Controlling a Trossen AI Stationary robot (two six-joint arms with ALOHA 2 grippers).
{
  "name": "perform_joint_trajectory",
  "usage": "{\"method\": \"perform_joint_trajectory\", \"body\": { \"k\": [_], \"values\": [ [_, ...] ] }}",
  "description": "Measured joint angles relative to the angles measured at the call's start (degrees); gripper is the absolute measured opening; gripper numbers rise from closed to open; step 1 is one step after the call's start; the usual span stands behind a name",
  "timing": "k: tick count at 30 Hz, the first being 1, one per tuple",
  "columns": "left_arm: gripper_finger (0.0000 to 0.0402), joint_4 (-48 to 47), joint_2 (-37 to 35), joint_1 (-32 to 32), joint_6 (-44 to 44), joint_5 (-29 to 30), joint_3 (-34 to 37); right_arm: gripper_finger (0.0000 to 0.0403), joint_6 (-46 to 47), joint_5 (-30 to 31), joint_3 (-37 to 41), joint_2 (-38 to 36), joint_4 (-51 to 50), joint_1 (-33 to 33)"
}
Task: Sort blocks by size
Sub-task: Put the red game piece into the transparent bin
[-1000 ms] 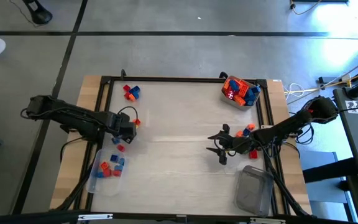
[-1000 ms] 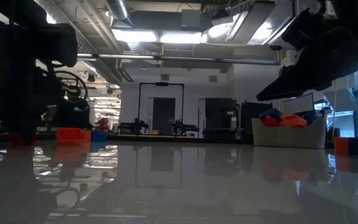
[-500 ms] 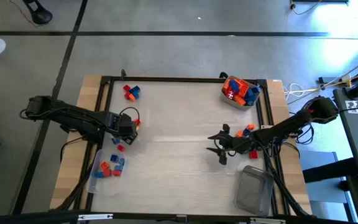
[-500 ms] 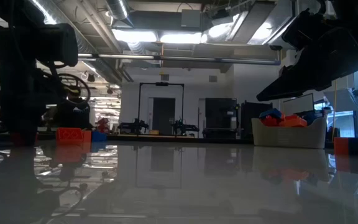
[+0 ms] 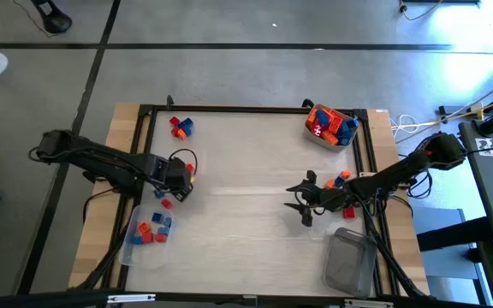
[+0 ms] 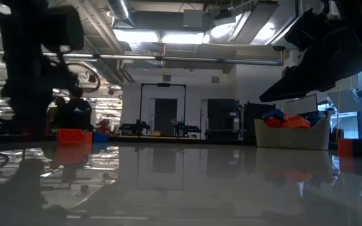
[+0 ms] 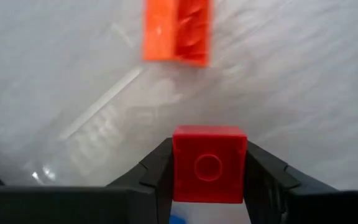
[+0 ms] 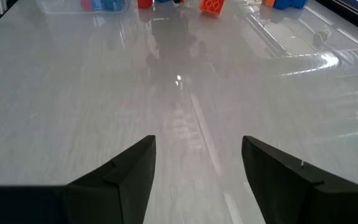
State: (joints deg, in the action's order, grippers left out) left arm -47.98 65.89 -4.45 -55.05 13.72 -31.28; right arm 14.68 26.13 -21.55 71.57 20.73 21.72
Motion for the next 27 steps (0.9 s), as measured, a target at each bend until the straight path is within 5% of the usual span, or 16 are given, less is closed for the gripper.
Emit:
{"method": "perform_joint_trajectory", "body": {
  "k": [15,27],
  "values": [
    [0.0132,-10.2,-0.1,-16.7,-9.4,0.0,-17.0,0.0237,0.0,0.0,0.0,0.0,0.0,0.0],
    [0.0133,-12.3,-0.1,-34.7,-25.9,-4.1,-19.4,0.0237,0.0,0.0,0.0,0.0,0.0,0.0]
  ]
}}
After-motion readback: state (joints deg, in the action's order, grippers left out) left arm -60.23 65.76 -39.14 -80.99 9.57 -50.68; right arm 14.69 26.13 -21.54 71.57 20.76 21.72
